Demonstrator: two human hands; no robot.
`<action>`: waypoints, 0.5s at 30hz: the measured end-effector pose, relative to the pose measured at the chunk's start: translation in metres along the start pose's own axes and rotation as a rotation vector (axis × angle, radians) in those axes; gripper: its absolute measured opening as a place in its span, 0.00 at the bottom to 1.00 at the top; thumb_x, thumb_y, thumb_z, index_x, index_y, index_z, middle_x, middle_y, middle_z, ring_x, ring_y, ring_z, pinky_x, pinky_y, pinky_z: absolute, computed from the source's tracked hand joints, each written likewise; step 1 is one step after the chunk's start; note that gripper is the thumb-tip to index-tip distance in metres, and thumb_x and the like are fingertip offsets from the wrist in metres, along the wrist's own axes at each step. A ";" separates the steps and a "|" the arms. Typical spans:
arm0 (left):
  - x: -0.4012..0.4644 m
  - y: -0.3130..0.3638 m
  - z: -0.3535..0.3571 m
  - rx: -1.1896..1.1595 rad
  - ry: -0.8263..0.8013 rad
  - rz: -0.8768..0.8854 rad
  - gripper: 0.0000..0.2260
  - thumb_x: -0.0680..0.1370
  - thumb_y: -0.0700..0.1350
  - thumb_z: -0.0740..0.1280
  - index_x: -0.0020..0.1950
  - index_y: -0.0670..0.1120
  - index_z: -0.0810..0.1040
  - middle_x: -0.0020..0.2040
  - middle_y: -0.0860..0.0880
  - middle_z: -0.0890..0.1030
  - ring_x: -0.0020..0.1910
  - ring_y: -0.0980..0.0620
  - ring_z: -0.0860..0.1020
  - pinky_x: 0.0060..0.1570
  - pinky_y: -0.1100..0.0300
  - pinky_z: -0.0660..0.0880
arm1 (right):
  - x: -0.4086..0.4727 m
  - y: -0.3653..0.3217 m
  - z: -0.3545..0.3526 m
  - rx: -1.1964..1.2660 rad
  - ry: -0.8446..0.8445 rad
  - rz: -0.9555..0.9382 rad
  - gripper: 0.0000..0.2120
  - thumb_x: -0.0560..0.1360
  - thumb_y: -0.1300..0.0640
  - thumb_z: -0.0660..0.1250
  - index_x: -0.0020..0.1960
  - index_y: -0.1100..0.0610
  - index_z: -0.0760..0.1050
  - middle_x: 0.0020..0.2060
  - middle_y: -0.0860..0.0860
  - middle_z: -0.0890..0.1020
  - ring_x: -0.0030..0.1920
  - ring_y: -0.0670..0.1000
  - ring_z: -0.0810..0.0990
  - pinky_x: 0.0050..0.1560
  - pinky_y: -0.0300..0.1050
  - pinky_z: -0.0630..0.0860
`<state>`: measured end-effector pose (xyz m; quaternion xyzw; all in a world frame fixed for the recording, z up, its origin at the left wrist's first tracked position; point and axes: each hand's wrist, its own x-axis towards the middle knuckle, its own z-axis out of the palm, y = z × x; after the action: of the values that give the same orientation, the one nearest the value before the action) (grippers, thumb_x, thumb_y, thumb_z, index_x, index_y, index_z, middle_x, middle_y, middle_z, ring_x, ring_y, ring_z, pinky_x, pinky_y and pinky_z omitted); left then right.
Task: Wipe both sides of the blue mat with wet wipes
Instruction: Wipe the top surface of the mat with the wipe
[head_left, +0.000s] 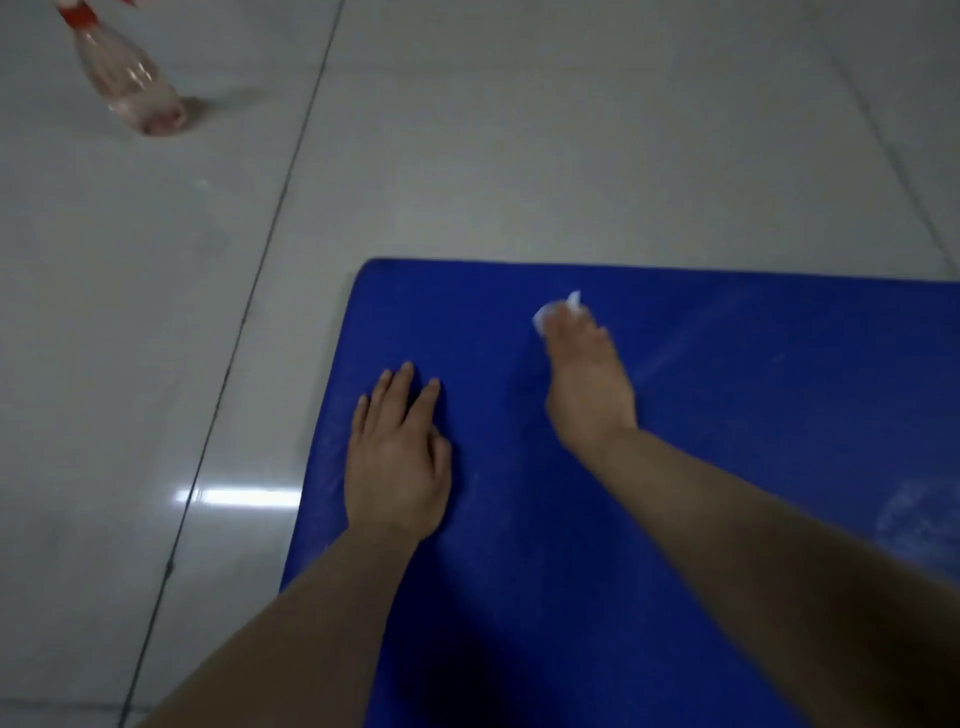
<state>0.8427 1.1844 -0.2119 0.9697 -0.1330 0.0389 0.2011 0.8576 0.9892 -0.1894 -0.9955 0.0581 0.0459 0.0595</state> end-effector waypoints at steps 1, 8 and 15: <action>0.000 0.000 -0.001 -0.005 -0.008 -0.007 0.26 0.76 0.47 0.49 0.68 0.42 0.74 0.72 0.41 0.70 0.73 0.40 0.65 0.73 0.46 0.56 | -0.002 0.007 -0.002 0.027 -0.006 0.050 0.33 0.76 0.69 0.55 0.78 0.58 0.44 0.77 0.55 0.46 0.77 0.54 0.44 0.75 0.48 0.49; 0.000 -0.001 -0.001 -0.015 -0.017 -0.006 0.27 0.75 0.47 0.48 0.68 0.41 0.74 0.72 0.40 0.68 0.73 0.39 0.63 0.74 0.48 0.53 | -0.156 -0.066 0.037 0.103 0.033 -0.145 0.30 0.73 0.65 0.39 0.76 0.64 0.51 0.75 0.61 0.55 0.75 0.58 0.55 0.73 0.49 0.54; -0.006 -0.002 -0.002 -0.196 0.051 -0.003 0.18 0.80 0.40 0.56 0.68 0.38 0.74 0.73 0.40 0.67 0.74 0.42 0.62 0.75 0.51 0.55 | -0.328 -0.101 0.053 0.230 -0.115 -0.606 0.22 0.80 0.51 0.51 0.72 0.55 0.63 0.73 0.50 0.63 0.74 0.49 0.59 0.71 0.43 0.62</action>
<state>0.8378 1.1884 -0.2114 0.9443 -0.1295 0.0499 0.2983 0.5412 1.1315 -0.1983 -0.9500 -0.2395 0.0752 0.1855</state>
